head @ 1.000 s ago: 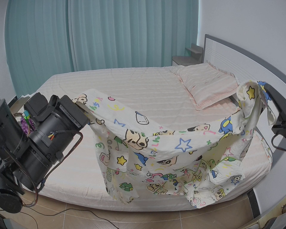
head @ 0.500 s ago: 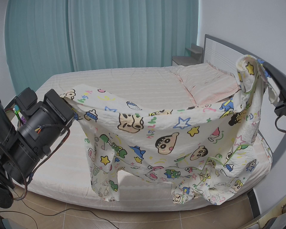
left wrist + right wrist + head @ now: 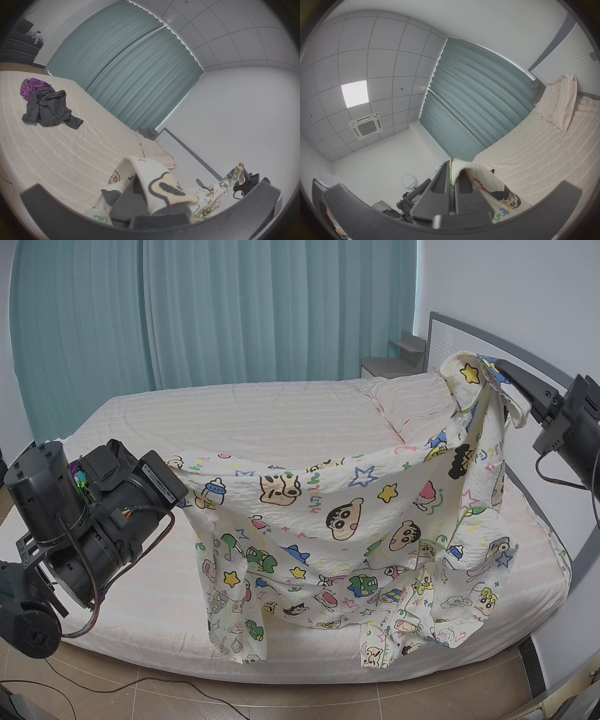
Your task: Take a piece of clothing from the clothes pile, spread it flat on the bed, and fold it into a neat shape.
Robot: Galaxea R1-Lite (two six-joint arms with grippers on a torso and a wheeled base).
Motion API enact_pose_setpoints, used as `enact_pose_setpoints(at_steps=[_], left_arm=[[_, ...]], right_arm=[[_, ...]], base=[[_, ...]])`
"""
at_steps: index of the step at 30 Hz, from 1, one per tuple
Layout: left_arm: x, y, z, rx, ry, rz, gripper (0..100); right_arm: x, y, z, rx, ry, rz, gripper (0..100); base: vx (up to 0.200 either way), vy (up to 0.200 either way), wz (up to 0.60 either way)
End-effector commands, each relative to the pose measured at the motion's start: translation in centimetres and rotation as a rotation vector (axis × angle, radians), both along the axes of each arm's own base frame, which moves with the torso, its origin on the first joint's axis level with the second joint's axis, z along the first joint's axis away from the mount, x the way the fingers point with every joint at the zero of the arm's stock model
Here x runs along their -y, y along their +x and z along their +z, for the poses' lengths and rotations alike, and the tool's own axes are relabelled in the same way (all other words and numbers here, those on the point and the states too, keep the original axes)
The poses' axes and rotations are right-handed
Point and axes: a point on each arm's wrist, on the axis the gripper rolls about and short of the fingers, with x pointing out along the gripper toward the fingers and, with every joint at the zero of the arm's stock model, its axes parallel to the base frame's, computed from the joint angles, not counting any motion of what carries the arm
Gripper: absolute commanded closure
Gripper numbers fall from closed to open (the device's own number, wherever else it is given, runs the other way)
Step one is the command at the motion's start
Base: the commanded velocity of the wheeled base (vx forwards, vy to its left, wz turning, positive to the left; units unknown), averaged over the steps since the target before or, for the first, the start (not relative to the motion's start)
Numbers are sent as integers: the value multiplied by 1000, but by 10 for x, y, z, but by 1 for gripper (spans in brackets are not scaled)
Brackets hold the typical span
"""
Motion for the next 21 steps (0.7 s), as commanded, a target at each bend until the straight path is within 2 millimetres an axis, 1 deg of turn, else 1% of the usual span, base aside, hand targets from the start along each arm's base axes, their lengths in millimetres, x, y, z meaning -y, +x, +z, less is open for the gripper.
enact_pose_setpoints(at_steps=[1,2,5,6,7,9,12,18,19,20,21], left_arm=[[-5,22,-11,-40,9,40,100],[-8,29,-10,-35,7,53,100],[-11,35,-6,-24,1,66,100],[-11,35,-6,-24,1,66,100],[-10,40,-8,-31,6,70,100],[-7,45,-11,-40,11,70,100],[-1,57,-21,-67,25,62,100],[13,88,-49,-134,57,62,100],[14,92,-52,-140,60,64,100],[16,100,-58,-152,66,72,100],[16,102,-60,-156,68,70,100]], right_arm=[[-5,38,-10,-52,-17,-32,100],[-5,48,-12,-63,-20,-44,100],[-5,62,-20,-89,-28,-56,100],[-5,62,-20,-89,-28,-56,100],[-6,71,-25,-106,-33,-64,100],[-4,78,-30,-122,-38,-74,100],[-1,90,-35,-138,-44,-87,100],[5,119,-51,-176,-54,-121,100],[5,121,-52,-179,-55,-124,100],[4,127,-57,-189,-57,-126,100],[4,128,-58,-192,-58,-125,100]], base=[[200,0,0],[200,0,0],[200,0,0],[200,0,0],[200,0,0],[200,0,0],[200,0,0],[200,0,0],[200,0,0],[200,0,0],[200,0,0]])
